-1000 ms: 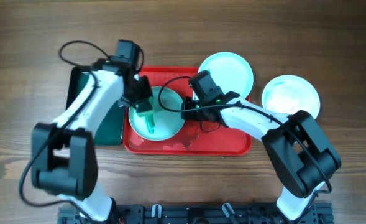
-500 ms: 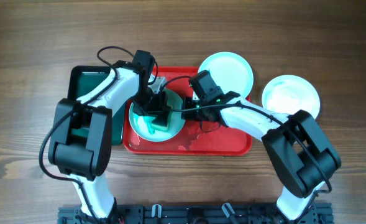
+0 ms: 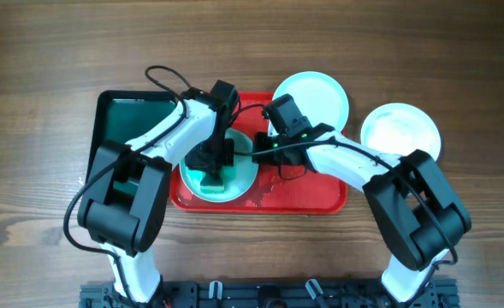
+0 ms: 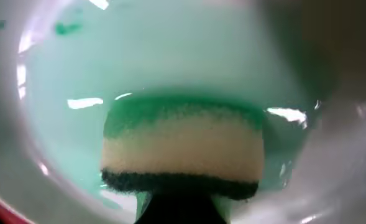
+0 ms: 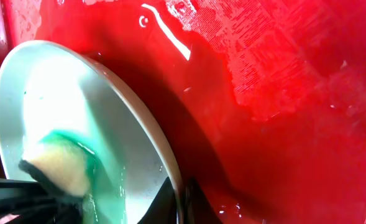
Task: Clean dirty plates on tray and stack at the side
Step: 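Hold the plate with the right gripper and scrub it with the sponge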
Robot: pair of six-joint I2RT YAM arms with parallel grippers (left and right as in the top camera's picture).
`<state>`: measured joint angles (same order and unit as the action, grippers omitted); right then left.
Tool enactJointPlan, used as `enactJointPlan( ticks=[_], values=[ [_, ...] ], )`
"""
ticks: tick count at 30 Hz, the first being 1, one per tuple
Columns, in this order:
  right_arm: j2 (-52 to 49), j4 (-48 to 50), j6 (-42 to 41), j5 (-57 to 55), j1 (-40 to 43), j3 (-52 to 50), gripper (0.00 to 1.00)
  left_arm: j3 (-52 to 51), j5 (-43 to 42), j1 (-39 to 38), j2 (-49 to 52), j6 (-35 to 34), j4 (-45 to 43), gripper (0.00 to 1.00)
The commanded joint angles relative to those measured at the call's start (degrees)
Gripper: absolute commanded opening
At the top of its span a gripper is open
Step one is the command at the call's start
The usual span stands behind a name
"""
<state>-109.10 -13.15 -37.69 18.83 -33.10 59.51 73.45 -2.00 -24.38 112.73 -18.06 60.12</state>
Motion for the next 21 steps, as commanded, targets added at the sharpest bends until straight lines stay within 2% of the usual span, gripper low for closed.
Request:
enactJointPlan(
  ticks=[1,6,8,11,14,16,17,21],
  values=[
    [-1.16,-0.04,-1.29,-0.35,0.94,0.90,0.04,-2.21,-2.27,0.24,3.21,10.45,-1.44,0.04],
    [-1.16,-0.17,-1.29,-0.35,0.94,0.90,0.04,-2.21,25.55,2.23,3.21,-10.88,-4.70,0.04],
    [-1.16,-0.17,-1.29,-0.37,0.94,0.90,0.04,-2.21,28.72,2.27,3.21,-12.63,-8.15,0.04],
    [-1.16,-0.20,-1.29,-0.37,0.94,0.90,0.04,-2.21,27.98,1.88,3.21,-12.63,-13.94,0.04],
    [-1.16,-0.22,-1.29,-0.35,0.94,0.90,0.04,-2.21,23.10,1.77,3.21,-12.63,-18.62,0.04],
    [-1.16,-0.22,-1.18,0.09,0.94,0.90,0.04,-2.21,12.44,1.79,3.21,-10.47,-22.43,0.04],
    [-1.16,-0.22,-0.61,0.50,0.92,0.90,0.04,-2.21,0.61,1.77,3.21,-3.69,-24.74,0.04],
    [-1.16,-0.22,-0.17,0.57,0.92,0.90,0.04,-2.19,-19.50,1.62,3.21,6.38,-24.57,0.04]
  ],
)
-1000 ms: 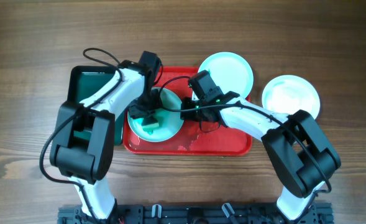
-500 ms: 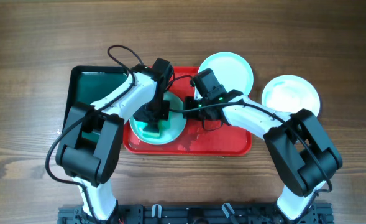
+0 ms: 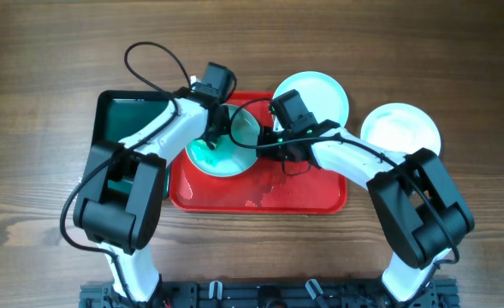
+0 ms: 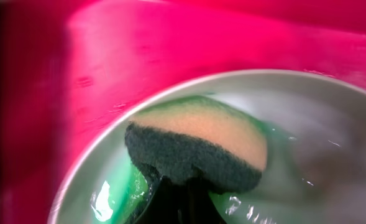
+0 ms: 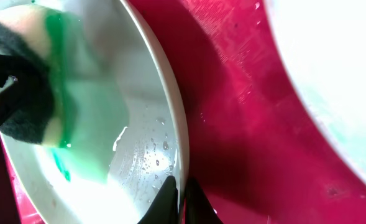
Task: Clean dirty plates on tray and stack at the side
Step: 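Hold the plate with the right gripper and scrub it with the sponge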
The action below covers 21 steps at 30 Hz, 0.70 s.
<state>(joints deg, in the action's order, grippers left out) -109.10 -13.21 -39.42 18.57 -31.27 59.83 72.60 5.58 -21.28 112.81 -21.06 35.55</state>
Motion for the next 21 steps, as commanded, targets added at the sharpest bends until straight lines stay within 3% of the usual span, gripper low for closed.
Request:
enactJointPlan(
  ticks=[1,4,7,14,19,21],
  values=[
    [-1.16,-0.13,1.57,0.94,-0.92,0.57,0.04,-1.33,-32.87,-1.42,3.10,12.37,0.46,0.04],
    [-1.16,-0.15,1.79,1.01,-0.92,0.57,0.04,-1.01,-39.26,-1.18,3.10,15.87,2.67,0.04],
    [-1.16,-0.15,1.81,0.98,-0.92,0.57,0.04,-0.37,-33.11,0.20,3.10,14.10,3.91,0.04],
    [-1.16,-0.13,1.92,1.18,-0.92,0.57,0.04,0.50,4.37,5.18,3.06,-10.29,3.13,0.04],
    [-1.16,-0.02,1.86,1.14,-0.90,0.57,0.04,0.50,3.23,5.97,3.08,-28.57,10.51,0.04],
    [-1.16,0.13,1.79,1.14,-0.90,0.57,0.04,0.50,1.42,5.75,3.08,-30.14,12.41,0.04]
  ],
)
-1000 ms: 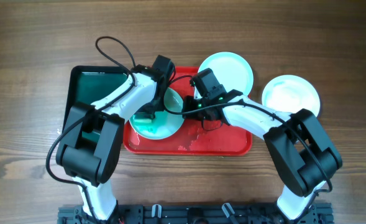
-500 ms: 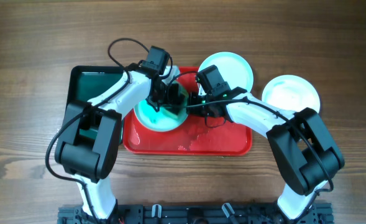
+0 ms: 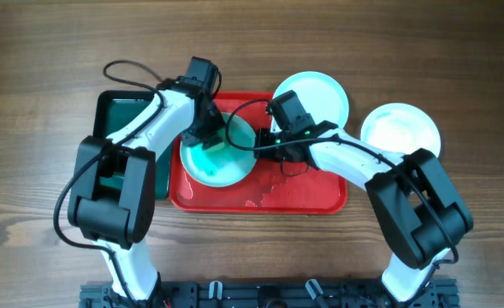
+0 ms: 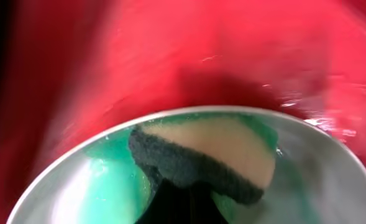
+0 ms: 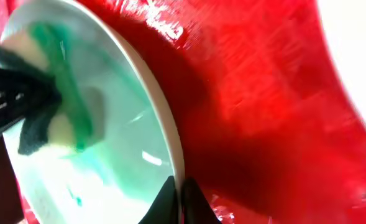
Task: Clean dirty plates on tray and stack at the side
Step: 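Hold the plate with the right gripper and scrub it with the sponge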
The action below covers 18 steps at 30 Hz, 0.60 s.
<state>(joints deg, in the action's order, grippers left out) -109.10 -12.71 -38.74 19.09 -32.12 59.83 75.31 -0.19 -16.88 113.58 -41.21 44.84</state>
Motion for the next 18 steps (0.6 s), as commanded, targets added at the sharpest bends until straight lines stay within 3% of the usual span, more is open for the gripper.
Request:
enactJointPlan(
  ticks=[1,5,11,18],
  values=[
    [-1.16,-0.39,1.14,0.61,-0.04,0.57,0.04,-2.21,1.16,1.36,2.25,-4.33,3.96,0.04],
    [-1.16,-0.59,1.22,0.66,-0.04,0.55,0.04,-2.21,-17.38,1.36,2.25,19.21,8.33,0.04],
    [-1.16,-0.44,1.22,0.87,-0.04,0.55,0.04,-2.21,-17.40,1.36,2.25,39.54,17.44,0.04],
    [-1.16,-0.48,1.22,0.87,-0.04,0.55,0.04,-2.21,-16.63,-2.08,2.27,40.74,7.67,0.04]
  ],
)
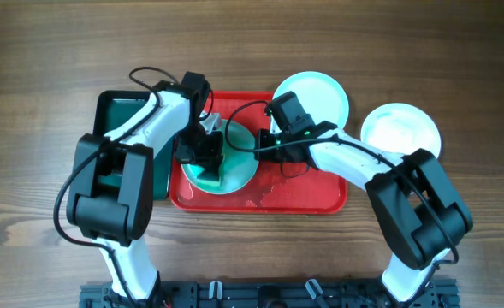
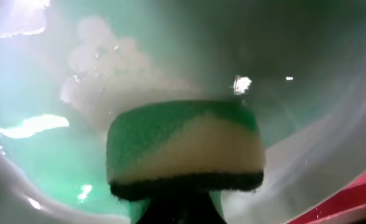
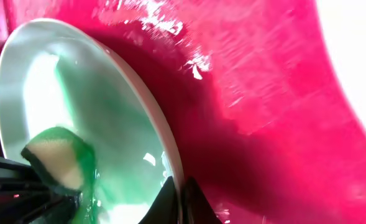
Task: Clean dirty plates on tray and stack at the side
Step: 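Hold the plate with the right gripper and scrub it with the sponge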
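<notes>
A white plate (image 1: pixel 234 152) smeared with green soap stands tilted on the red tray (image 1: pixel 311 192). My right gripper (image 3: pixel 178 190) is shut on the plate's right rim (image 3: pixel 164 140). My left gripper (image 1: pixel 202 154) is shut on a yellow sponge with a dark scrub side (image 2: pixel 186 149), pressing it against the plate's soapy face (image 2: pixel 58 155) near its lower left. White foam (image 2: pixel 105 87) lies on the plate above the sponge. The sponge (image 3: pixel 55 162) also shows at the lower left of the right wrist view.
A dark green bin (image 1: pixel 119 115) stands left of the tray. One white plate (image 1: pixel 320 94) lies at the tray's back right corner, and another white plate (image 1: pixel 401 130) rests on the wooden table to the right. The tray floor (image 3: pixel 282 93) is wet.
My left gripper has moved with the sponge from the plate's upper left edge down onto its lower left face. The plate sits a little more upright in my right gripper's hold.
The sponge was first pressed on the plate's lower middle while my right gripper held the rim. Then it was at the plate's upper left, still there at the following moment, and now it is low on the soapy face again. The right grip has stayed throughout.
</notes>
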Robot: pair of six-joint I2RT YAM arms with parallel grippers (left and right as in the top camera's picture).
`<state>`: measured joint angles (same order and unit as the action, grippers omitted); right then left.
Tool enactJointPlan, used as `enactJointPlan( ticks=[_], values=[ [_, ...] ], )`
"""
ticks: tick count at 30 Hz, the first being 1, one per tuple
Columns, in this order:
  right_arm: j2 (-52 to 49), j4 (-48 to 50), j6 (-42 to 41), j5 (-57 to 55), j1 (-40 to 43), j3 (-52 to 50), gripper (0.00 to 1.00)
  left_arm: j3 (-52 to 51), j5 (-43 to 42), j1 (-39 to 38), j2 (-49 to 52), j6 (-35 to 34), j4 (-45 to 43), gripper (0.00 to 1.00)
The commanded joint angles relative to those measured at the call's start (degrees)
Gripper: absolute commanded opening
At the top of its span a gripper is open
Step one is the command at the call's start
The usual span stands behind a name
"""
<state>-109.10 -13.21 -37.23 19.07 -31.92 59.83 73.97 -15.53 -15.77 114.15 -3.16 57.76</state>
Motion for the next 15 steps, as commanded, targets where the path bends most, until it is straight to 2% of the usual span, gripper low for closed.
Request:
enactJointPlan(
  ticks=[1,3,6,8,10,12,15],
  values=[
    [-1.16,-0.04,-0.28,0.87,-0.24,0.55,0.04,-0.87,0.11,-4.57,1.70,1.90,-6.75,0.04],
    [-1.16,-0.02,-0.28,0.87,-0.24,0.55,0.04,-0.87,5.90,-7.41,1.70,-6.05,-9.25,0.04],
    [-1.16,0.07,-0.46,0.85,-0.22,0.55,0.04,-0.87,16.90,-10.80,1.70,-24.50,-10.01,0.04],
    [-1.16,-0.50,-2.43,-0.22,-0.02,0.55,0.04,-0.87,18.14,-11.30,1.68,-37.13,-8.48,0.04],
    [-1.16,-0.98,-3.50,-1.09,0.39,0.55,0.04,-0.87,14.25,-11.23,1.68,-44.19,-5.55,0.04],
    [-1.16,-1.03,-3.48,-1.05,0.70,0.55,0.04,-0.87,9.20,-11.23,1.68,-41.51,-2.82,0.04],
    [-1.16,-1.03,-3.43,-0.79,0.70,0.55,0.04,-0.87,2.14,-11.30,1.68,-24.17,-0.85,0.04]
  ],
)
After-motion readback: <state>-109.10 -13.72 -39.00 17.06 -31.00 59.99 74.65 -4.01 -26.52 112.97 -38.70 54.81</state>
